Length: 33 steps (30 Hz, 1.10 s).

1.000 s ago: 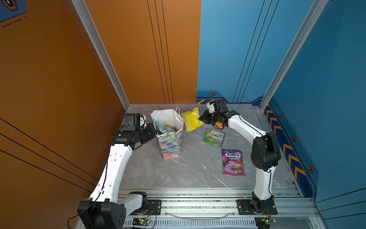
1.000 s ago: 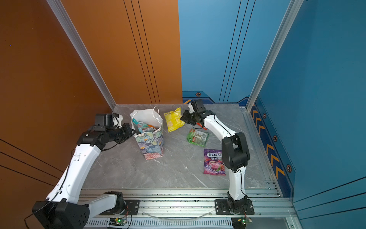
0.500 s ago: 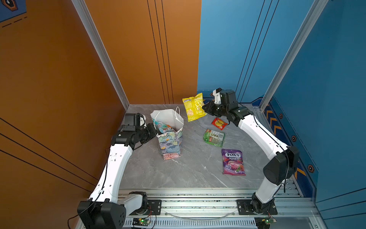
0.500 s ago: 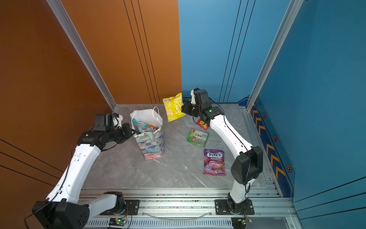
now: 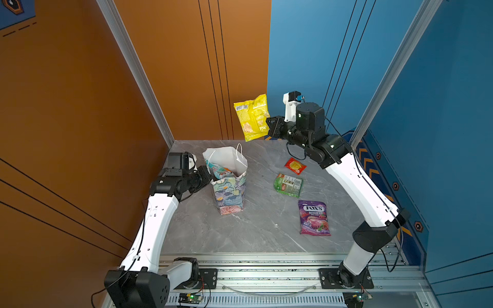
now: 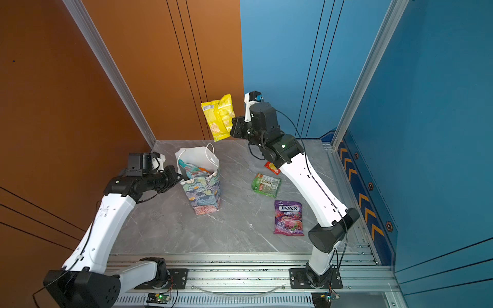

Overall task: Place the snacks into the paper bag
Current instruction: Place the snack in the paper bag.

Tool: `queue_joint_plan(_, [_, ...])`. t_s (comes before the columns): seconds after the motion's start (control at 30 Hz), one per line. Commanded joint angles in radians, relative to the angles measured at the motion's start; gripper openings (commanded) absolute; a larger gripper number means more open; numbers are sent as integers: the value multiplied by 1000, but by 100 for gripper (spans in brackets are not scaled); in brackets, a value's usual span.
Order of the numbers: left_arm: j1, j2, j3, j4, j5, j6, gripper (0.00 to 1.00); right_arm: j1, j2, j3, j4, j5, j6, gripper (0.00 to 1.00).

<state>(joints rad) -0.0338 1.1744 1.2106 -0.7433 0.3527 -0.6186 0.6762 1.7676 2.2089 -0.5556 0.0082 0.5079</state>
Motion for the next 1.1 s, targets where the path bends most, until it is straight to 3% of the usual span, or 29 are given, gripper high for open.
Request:
queue_joint_plan(0.0, [-3,-18,-20,15,25,-6,0,55,58,85,-71,98,-81,0])
queue_joint_plan(0.3, [-6,-10,-11,16,25,-6,0,165,183,290,-108,132,-116,0])
queue_joint_plan(1.07, [-6,-7,-21,33,32,-8,0,258,253,295,-310,335,-228,0])
